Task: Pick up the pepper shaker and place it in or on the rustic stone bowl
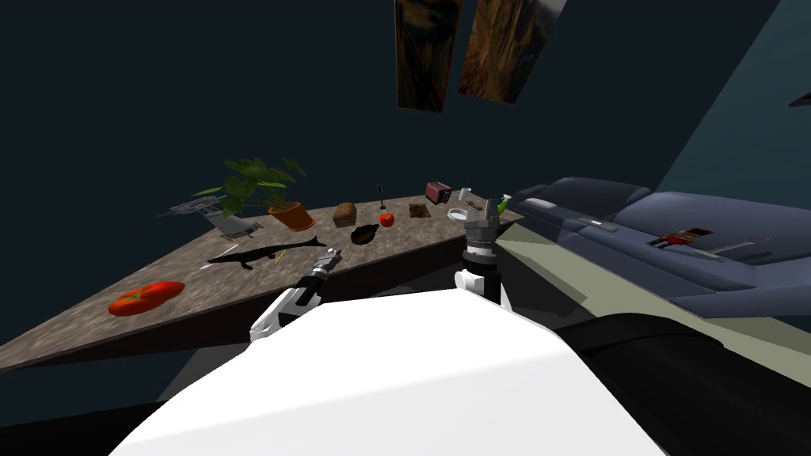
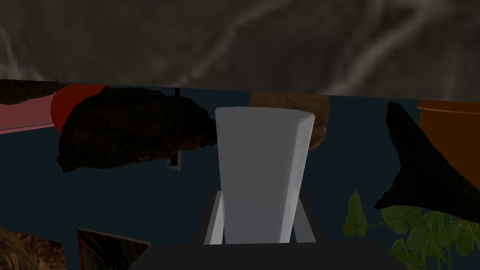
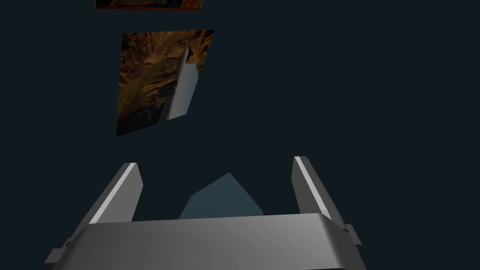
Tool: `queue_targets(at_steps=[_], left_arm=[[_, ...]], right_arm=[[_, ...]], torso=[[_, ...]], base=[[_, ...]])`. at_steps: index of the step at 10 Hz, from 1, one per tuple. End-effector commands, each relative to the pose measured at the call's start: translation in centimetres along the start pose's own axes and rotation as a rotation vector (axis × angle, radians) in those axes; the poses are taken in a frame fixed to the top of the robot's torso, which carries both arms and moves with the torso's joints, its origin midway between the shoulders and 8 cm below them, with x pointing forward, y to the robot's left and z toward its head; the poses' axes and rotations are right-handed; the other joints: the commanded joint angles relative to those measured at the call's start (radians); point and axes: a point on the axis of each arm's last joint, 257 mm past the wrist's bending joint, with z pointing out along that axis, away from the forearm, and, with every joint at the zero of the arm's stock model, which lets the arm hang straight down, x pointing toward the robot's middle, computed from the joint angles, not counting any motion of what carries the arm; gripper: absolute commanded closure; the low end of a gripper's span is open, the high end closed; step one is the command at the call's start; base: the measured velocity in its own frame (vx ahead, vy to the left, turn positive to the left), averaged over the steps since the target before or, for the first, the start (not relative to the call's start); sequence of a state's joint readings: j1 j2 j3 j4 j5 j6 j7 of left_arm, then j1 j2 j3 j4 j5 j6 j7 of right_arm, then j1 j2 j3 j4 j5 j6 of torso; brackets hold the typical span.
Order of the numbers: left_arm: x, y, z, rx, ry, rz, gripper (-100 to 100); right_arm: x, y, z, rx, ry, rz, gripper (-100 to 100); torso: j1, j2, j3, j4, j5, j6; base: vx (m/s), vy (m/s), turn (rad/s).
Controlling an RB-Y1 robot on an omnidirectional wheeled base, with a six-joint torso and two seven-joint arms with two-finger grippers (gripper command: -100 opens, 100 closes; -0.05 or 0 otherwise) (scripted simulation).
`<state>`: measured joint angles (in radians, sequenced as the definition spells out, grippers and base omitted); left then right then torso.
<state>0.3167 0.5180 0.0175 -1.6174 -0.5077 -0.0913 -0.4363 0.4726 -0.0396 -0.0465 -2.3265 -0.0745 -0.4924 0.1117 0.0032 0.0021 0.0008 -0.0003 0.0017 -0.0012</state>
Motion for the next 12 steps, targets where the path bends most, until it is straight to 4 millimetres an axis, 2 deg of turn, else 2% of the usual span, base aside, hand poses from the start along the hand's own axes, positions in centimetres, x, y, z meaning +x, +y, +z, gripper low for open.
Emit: queue_targets(at_steps=[1, 2, 4, 6, 7, 11, 12], left_arm=[[0.0, 0.0, 0.0, 0.0, 0.0, 0.0, 0], [0.0, 0.3, -0.3, -0.012, 0.002, -0.002, 100], [-0.6, 0.7, -0.5, -0.03, -0.008, -0.002, 100], [-2.3, 1.4, -0.6, -0.062, -0.035, -0.002, 100], [-3.9, 1.9, -0.7, -0.084, -0.058, -0.001, 100], [-7.4, 2.5, -1.0, -0.116, -0.109, 0.01, 100], [-9.1, 2.5, -1.1, -0.124, -0.134, 0.019, 100]], right_arm=[[0.0, 0.0, 0.0, 0.0, 0.0, 0.0, 0], [0.0, 0.0, 0.0, 0.0, 0.0, 0.0, 0], [0.0, 0.0, 0.0, 0.0, 0.0, 0.0, 0], [0.0, 0.0, 0.0, 0.0, 0.0, 0.0, 0], [0.0, 0.0, 0.0, 0.0, 0.0, 0.0, 0], [0.0, 0.0, 0.0, 0.0, 0.0, 0.0, 0], [0.0, 0.0, 0.0, 0.0, 0.0, 0.0, 0]], torso=[[0.0, 0.0, 0.0, 0.0, 0.0, 0.0], [-0.001, 0.0, 0.0, 0.0, 0.0, 0.0], [-0.009, 0.013, 0.006, 0.0, 0.0, -0.002], [-0.01, 0.014, 0.007, 0.0, 0.0, -0.003], [-0.009, 0.013, 0.007, 0.0, -0.001, -0.004], [-0.008, 0.005, 0.002, -0.001, -0.001, -0.003], [-0.007, 0.004, 0.002, -0.001, -0.001, -0.003]], base=[[0.0, 0.0, 0.0], [-0.122, -0.071, 0.07], [-0.176, -0.101, 0.066], [-0.148, -0.106, 0.066], [-0.116, -0.102, 0.054], [-0.047, -0.068, 0.023], [-0.042, -0.069, 0.026]])
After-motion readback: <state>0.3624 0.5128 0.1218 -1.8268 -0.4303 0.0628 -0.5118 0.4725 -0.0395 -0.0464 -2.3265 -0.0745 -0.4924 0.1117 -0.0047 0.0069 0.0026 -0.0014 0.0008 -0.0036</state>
